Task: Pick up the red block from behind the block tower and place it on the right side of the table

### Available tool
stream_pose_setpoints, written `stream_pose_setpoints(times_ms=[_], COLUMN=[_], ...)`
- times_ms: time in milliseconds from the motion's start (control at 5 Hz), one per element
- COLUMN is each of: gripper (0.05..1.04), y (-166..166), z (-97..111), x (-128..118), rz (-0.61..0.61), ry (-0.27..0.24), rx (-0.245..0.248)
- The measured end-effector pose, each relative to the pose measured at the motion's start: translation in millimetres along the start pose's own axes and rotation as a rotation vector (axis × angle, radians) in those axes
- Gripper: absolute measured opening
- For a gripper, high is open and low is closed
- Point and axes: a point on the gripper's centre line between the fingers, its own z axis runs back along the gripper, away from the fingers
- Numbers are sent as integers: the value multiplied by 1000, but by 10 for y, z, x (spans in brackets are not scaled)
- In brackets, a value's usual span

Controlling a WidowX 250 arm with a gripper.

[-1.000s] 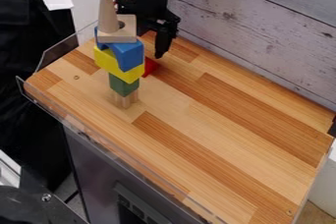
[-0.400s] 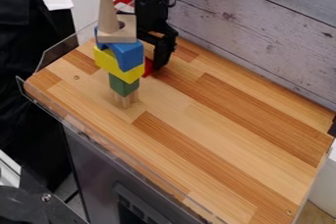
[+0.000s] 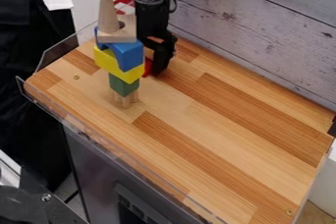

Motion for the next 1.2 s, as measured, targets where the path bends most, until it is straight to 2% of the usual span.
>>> stream_pose_setpoints(times_ms=[200, 400, 600, 800, 1200], gripper=[932, 651, 545, 545, 545], y=[7, 1, -48, -99, -464], z=[-21, -39, -1, 28, 414], x=[40, 47, -53, -175, -246], rz=[3, 2, -15, -35, -130], ry=[-15, -24, -19, 27, -38], rx=[-2, -5, -6, -16, 6])
